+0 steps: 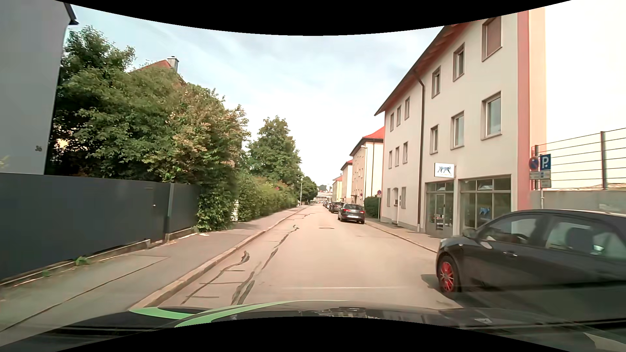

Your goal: Follow the waypoints while adhering to traffic rules and regulations

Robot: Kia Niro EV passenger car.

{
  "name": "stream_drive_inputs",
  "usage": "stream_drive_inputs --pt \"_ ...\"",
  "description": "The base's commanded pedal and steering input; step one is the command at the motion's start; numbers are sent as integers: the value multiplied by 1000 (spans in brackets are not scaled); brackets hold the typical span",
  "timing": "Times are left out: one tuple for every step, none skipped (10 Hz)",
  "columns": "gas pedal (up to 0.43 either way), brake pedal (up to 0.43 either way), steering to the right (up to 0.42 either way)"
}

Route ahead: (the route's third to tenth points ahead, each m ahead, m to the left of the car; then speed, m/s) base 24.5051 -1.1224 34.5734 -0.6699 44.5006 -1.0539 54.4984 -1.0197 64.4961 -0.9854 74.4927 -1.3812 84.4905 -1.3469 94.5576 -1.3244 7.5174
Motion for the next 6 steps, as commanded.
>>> stream_drive_inputs --pt "39 0 6" --pt "39 0 5" --pt "39 0 5" --pt "39 0 3" --pt "39 0 3" --pt "39 0 0"
